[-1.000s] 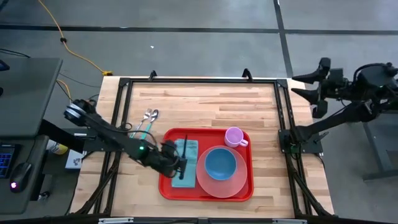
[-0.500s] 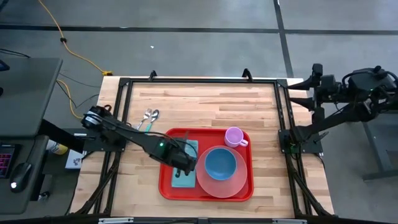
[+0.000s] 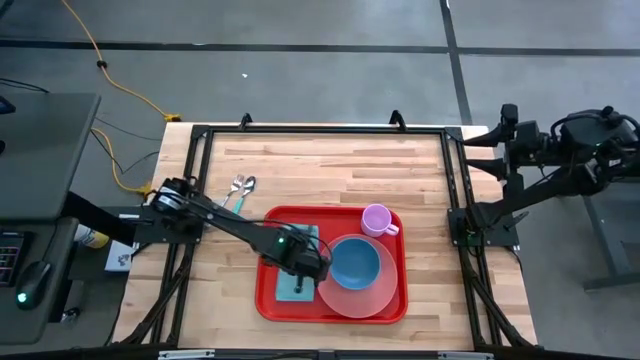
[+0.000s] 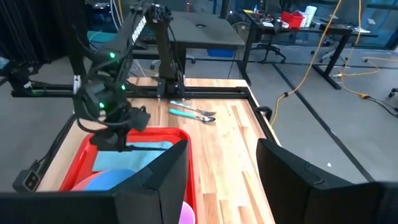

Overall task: Set up tray
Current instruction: Put the knife into the blue napkin

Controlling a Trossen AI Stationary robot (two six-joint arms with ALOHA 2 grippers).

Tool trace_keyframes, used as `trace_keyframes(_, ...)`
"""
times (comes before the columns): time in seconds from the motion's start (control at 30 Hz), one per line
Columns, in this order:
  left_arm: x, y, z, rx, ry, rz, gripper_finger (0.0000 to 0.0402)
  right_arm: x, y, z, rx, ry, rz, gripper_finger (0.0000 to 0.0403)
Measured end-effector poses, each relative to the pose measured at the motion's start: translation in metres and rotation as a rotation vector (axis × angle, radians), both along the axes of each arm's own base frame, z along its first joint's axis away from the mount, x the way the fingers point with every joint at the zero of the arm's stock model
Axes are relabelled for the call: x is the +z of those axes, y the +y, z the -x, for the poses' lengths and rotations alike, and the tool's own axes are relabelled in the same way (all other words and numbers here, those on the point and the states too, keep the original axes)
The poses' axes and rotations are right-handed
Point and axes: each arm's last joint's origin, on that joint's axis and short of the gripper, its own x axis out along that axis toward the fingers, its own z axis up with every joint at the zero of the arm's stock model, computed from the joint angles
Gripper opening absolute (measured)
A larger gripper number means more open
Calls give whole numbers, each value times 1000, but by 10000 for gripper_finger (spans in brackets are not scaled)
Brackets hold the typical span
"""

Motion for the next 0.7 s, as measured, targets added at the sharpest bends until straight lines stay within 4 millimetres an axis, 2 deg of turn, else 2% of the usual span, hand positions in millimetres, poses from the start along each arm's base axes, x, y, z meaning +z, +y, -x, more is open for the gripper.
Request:
trace_keyframes(0.13,-12,0,-3,4,42,2,47,0,0,1,12,0,-5,169)
trace_keyframes(0.7,-20,4,-7,20,69,2,47,-1,1,1,30,10,-17,169)
